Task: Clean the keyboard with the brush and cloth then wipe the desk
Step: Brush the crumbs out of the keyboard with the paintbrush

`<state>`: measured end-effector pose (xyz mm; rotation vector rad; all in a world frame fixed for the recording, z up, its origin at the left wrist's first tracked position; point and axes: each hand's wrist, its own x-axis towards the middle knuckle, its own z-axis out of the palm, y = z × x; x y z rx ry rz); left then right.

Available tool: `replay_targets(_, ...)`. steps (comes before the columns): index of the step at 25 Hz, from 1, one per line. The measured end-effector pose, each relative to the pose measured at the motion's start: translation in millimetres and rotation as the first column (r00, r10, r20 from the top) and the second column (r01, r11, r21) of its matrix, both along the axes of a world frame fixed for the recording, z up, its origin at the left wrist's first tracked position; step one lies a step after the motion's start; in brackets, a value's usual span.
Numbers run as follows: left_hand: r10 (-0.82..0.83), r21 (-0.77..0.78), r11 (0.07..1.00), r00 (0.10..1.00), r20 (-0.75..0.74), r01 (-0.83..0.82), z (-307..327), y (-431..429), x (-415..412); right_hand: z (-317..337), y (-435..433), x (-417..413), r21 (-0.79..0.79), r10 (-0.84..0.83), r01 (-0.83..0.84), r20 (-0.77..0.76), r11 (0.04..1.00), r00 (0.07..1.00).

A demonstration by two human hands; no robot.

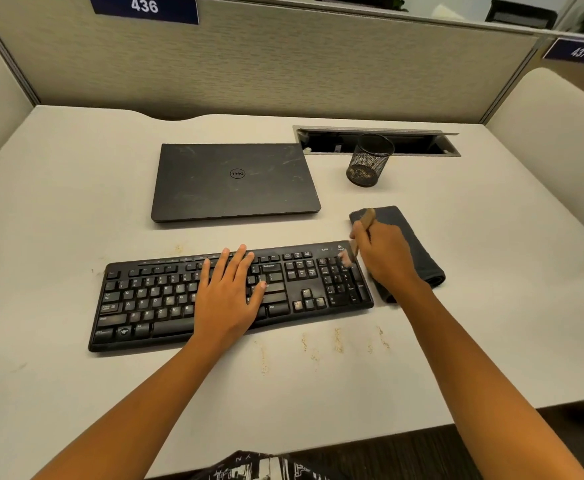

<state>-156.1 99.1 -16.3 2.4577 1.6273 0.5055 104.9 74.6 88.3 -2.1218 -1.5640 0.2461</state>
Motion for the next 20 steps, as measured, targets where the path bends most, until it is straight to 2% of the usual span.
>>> replay_targets(3,0.003,0.000,1.000,1.000,0.005,-0.003,0.1,-0.7,0.0,2.2,-11.7,6.4,-0.279,0.071,-0.055,0.045,0.959,0.996)
replay_targets(5,0.004,0.005,1.000,1.000,0.004,-0.004,0.4,-0.4,-0.1,-2.0,-21.2,2.7,-0.363,0.067,-0.063,-0.001,0.930,0.998)
replay_targets(6,0.003,0.005,1.000,1.000,0.000,-0.003,0.4,-0.2,0.0,-4.1,-23.0,1.2,-0.307,0.030,-0.042,-0.043,0.951,0.999)
replay_targets(8,0.003,0.007,1.000,1.000,-0.007,-0.003,0.2,-0.3,0.4,-6.7,-19.4,1.6,-0.077,-0.077,0.064,-0.177,0.995,0.981)
replay_targets(10,0.003,0.006,1.000,1.000,-0.003,-0.003,0.2,-0.5,0.1,-6.5,-9.2,2.0,0.087,-0.131,0.160,-0.272,0.983,0.953)
replay_targets(11,0.002,0.005,1.000,1.000,0.000,-0.002,0.3,-0.4,0.0,-6.0,-4.3,0.4,0.115,-0.134,0.172,-0.282,0.978,0.950)
replay_targets(13,0.000,0.003,1.000,1.000,-0.004,0.000,0.3,-0.4,0.0,-7.5,2.6,-4.3,0.117,-0.099,0.130,-0.242,0.985,0.965)
replay_targets(17,-0.001,-0.005,1.000,1.000,-0.005,0.001,0.6,-0.1,-0.4,-6.0,0.7,-2.3,0.034,-0.031,0.032,-0.043,0.999,0.999)
replay_targets(20,-0.001,-0.001,1.000,1.000,-0.006,0.001,0.6,-0.7,-0.6,-13.1,-16.4,3.8,-0.030,0.010,-0.012,-0.048,0.999,0.999)
